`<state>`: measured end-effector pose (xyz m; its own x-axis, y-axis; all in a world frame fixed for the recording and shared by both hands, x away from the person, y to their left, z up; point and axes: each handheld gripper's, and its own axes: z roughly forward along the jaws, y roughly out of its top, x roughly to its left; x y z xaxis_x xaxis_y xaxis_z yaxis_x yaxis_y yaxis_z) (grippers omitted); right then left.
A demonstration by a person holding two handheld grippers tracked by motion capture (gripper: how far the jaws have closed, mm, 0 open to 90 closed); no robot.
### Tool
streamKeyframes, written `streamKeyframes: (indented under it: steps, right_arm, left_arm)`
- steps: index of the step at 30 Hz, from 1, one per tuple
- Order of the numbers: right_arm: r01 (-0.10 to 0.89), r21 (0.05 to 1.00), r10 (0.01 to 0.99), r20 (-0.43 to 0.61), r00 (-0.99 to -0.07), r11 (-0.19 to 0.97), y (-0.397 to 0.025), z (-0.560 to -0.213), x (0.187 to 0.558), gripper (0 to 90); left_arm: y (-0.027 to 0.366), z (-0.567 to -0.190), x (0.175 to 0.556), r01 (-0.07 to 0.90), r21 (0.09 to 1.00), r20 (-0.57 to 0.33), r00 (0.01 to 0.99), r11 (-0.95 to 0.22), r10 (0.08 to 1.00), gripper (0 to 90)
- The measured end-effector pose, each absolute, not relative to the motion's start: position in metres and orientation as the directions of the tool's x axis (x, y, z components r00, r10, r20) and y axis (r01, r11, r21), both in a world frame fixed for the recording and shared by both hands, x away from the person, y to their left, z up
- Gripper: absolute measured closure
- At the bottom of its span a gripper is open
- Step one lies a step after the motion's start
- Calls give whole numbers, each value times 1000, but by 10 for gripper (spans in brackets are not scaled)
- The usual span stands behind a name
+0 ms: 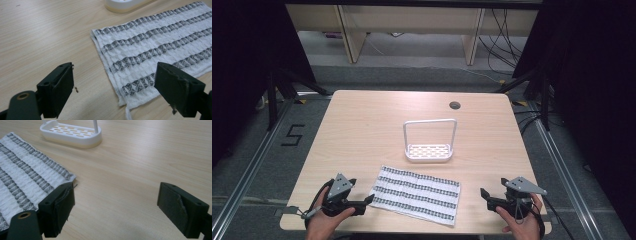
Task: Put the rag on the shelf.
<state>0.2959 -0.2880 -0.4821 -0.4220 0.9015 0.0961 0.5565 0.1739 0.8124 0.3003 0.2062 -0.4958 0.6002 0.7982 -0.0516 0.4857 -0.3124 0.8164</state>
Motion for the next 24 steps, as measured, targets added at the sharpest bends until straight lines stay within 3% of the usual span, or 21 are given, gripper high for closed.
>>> streamKeyframes:
  steps: [14, 24]
  right_arm:
    - [535, 809, 874, 55, -482, 244, -285, -484, 298, 208]
    - [556, 803, 876, 95, -473, 214, -280, -484, 296, 212]
  left_arm:
    - [186, -493, 291, 451, 804, -23, 676, -388, 737, 153]
    - [169, -494, 283, 435, 795, -17, 711, -422, 703, 156]
